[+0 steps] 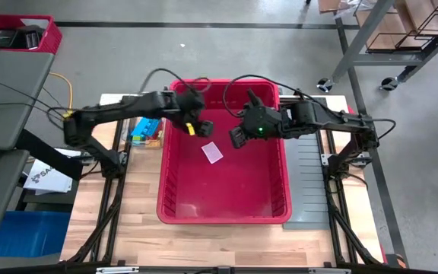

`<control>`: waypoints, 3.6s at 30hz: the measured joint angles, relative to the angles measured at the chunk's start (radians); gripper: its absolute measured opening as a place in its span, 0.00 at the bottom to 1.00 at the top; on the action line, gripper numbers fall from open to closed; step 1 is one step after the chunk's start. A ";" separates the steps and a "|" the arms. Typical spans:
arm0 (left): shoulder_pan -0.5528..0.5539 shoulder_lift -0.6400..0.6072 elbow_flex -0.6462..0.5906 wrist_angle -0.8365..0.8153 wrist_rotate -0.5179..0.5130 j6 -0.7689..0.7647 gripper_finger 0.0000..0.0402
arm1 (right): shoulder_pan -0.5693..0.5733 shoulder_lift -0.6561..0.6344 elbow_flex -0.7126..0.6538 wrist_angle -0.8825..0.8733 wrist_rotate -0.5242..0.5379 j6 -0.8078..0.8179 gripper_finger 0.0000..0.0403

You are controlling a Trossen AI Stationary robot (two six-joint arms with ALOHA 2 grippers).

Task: Sort Items/Unsort Items

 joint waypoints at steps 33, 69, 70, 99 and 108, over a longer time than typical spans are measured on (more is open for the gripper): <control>-0.064 0.353 -0.101 0.063 -0.152 -0.607 0.46 | 0.000 0.000 -0.001 -0.021 -0.050 0.001 0.15; -0.072 0.434 -0.223 0.547 -0.189 -0.750 0.01 | -0.001 0.000 -0.001 -0.013 -0.042 0.018 0.15; -0.072 0.430 -0.225 0.561 -0.187 -0.748 0.00 | -0.001 0.000 -0.001 -0.013 -0.042 0.018 0.15; 0.062 -0.648 -0.224 -0.036 -0.772 -0.113 0.00 | -0.011 -0.002 -0.001 0.049 -0.028 0.016 0.15; 0.215 -0.618 -0.290 -0.425 -0.875 0.023 0.00 | -0.016 -0.002 -0.001 0.083 -0.027 0.029 0.15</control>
